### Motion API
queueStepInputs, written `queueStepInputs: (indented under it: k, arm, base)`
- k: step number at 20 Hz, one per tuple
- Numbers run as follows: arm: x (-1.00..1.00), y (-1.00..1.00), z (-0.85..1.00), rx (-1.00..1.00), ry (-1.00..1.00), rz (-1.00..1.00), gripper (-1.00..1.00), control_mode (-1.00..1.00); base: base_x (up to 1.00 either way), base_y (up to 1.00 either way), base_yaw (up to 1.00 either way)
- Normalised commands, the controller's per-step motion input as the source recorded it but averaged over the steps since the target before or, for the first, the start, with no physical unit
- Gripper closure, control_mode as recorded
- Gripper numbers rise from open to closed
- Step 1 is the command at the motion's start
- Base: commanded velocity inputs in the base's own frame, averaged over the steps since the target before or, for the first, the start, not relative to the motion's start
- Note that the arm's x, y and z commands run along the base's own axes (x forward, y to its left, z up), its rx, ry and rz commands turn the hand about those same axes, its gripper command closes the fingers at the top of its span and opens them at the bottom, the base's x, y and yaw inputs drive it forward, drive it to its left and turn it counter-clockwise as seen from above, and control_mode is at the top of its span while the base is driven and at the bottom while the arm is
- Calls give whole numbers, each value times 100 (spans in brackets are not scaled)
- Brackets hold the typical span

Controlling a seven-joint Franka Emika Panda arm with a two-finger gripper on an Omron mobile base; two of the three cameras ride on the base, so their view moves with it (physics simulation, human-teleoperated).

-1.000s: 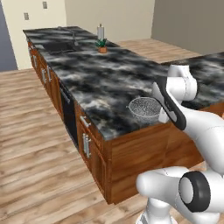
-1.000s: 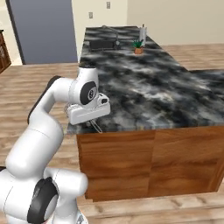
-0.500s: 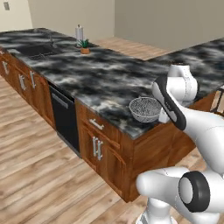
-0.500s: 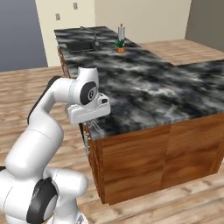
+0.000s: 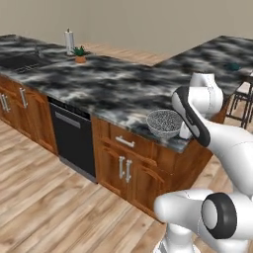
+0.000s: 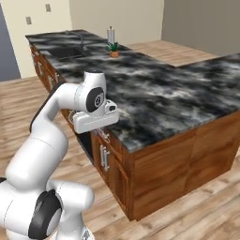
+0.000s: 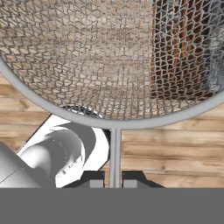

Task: Pick the teapot and strainer and place them in the sink. Then turn on the water.

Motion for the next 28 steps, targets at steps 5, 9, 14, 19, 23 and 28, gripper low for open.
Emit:
queueStepInputs:
  k: [5, 9, 14, 19, 23, 28]
  arm:
    - [0, 0, 0, 0, 0, 0, 100, 100]
    - [0, 0, 0, 0, 0, 0, 100, 100]
    - [0, 0, 0, 0, 0, 0, 100, 100]
    - [0, 0, 0, 0, 0, 0, 100, 100]
    - [0, 0, 0, 0, 0, 0, 100, 100]
    - [0, 0, 0, 0, 0, 0, 100, 100]
  base:
    - [0, 100, -38]
    - [0, 100, -41]
    - [0, 100, -36]
    - [19, 100, -19]
    - [18, 100, -6]
    - [17, 100, 0]
